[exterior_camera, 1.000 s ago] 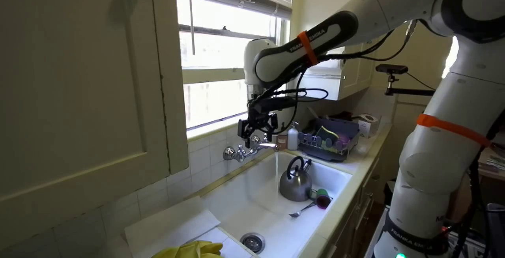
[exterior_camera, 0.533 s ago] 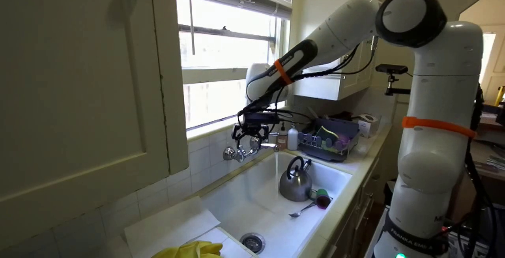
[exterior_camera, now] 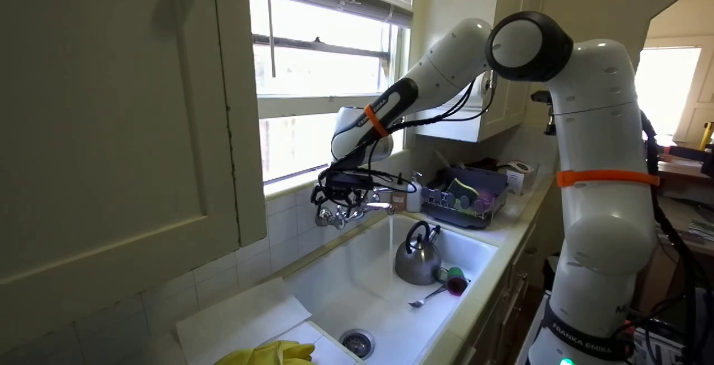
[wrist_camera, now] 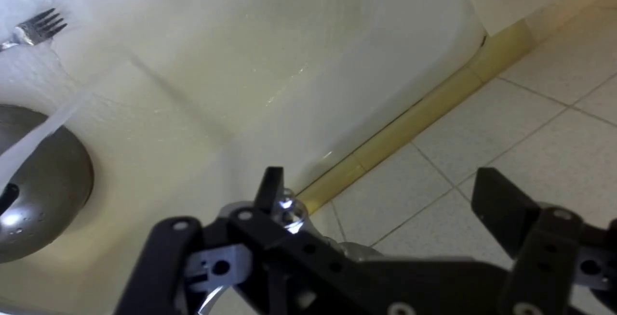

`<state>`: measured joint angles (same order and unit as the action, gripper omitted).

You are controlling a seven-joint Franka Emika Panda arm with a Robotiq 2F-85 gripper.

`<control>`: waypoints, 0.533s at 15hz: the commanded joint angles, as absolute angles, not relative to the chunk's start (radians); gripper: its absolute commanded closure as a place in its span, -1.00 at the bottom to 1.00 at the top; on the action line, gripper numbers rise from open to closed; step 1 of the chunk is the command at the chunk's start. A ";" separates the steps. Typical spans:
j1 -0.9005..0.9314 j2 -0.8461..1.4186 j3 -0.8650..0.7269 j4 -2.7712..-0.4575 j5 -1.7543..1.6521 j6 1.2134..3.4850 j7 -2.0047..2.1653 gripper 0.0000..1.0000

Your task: Push the faucet handles backwards.

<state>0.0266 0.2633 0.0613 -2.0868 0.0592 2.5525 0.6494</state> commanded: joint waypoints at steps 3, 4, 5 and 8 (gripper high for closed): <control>0.085 0.257 -0.013 -2.074 0.005 2.508 0.684 -1.00; 0.091 0.255 -0.024 -2.075 -0.009 2.493 0.690 -1.00; 0.095 0.255 -0.032 -2.076 -0.021 2.486 0.694 -1.00; 0.094 0.268 -0.040 -2.073 -0.039 2.486 0.684 -1.00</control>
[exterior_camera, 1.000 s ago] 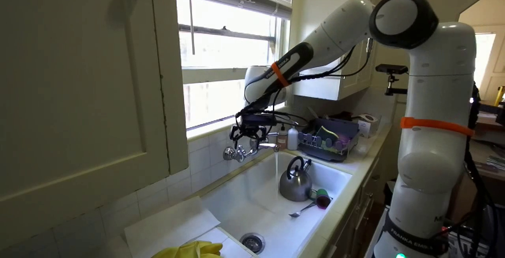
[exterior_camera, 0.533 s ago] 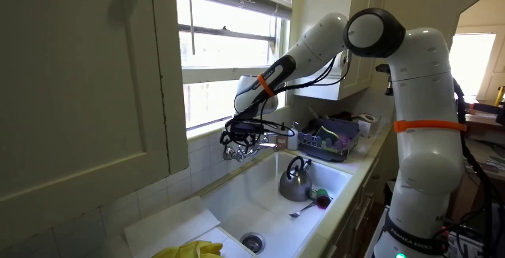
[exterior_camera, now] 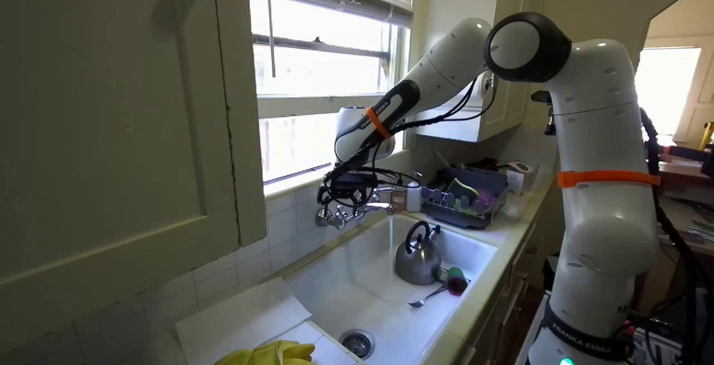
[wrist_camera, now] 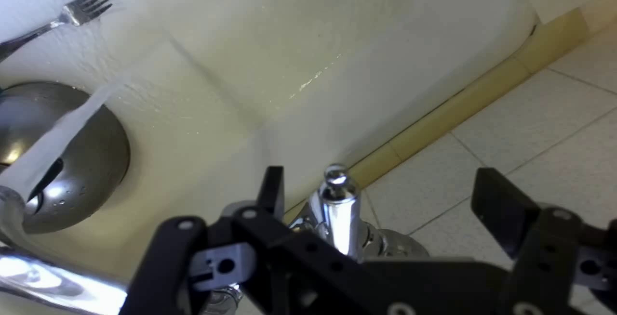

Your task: Push the faucet handles backwards.

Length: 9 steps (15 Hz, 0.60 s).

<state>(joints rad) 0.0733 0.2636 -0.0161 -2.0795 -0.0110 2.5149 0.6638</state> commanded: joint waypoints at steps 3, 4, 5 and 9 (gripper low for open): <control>0.094 0.274 -0.040 -2.070 -0.043 2.494 0.673 -0.48; 0.096 0.276 -0.042 -2.068 -0.050 2.493 0.675 -0.36; 0.096 0.277 -0.043 -2.069 -0.055 2.497 0.675 -0.16; 0.098 0.283 -0.052 -2.066 -0.082 2.494 0.673 0.44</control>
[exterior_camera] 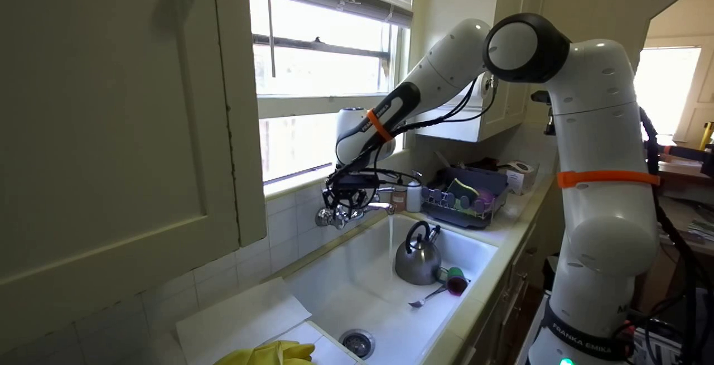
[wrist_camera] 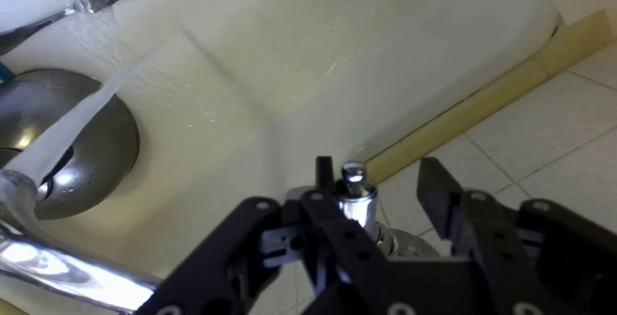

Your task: Push the faucet handles backwards.

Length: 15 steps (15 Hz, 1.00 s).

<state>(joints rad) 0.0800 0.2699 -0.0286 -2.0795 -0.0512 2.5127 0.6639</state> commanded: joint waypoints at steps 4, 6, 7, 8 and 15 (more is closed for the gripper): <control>0.098 0.283 -0.062 -2.065 -0.104 2.492 0.674 -0.16; 0.096 0.283 -0.061 -2.064 -0.103 2.492 0.671 -0.43; 0.096 0.283 -0.060 -2.065 -0.102 2.494 0.670 0.40; 0.097 0.282 -0.061 -2.065 -0.103 2.494 0.670 0.32; 0.101 0.284 -0.062 -2.062 -0.112 2.481 0.673 0.88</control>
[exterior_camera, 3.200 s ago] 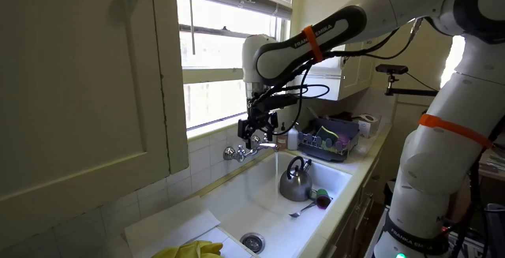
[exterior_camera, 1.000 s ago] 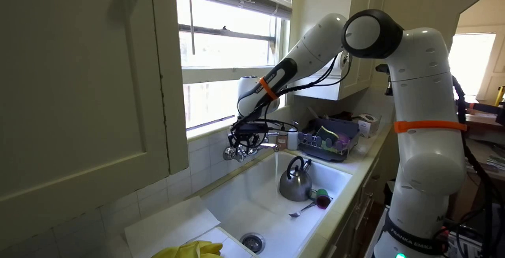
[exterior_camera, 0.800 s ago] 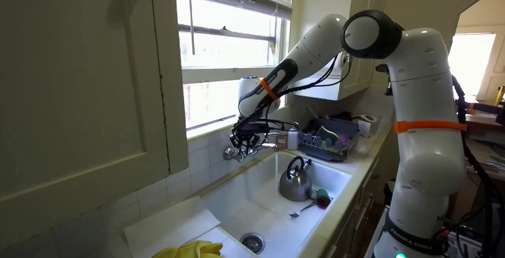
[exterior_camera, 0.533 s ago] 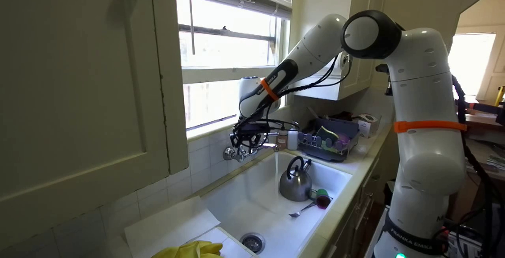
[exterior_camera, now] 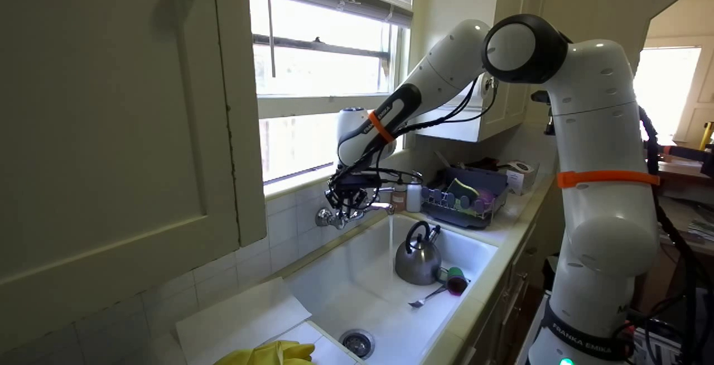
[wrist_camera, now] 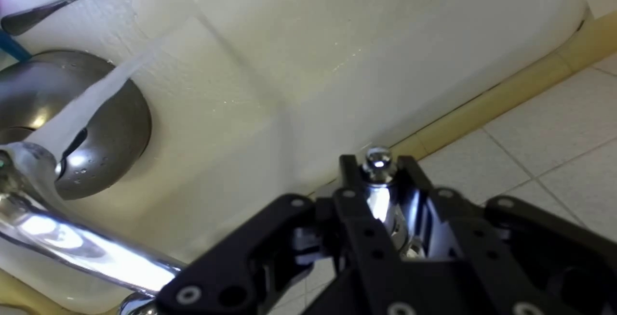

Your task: Push the faucet handles backwards.

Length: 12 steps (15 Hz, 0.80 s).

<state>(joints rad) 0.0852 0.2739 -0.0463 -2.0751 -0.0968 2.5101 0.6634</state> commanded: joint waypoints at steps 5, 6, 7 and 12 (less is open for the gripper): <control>0.104 0.306 -0.047 -2.028 -0.013 2.421 0.775 0.88; 0.107 0.319 -0.048 -2.009 0.002 2.415 0.812 0.88; 0.109 0.332 -0.047 -1.992 0.014 2.415 0.845 0.88; 0.134 0.388 -0.055 -1.913 0.011 2.421 1.067 0.88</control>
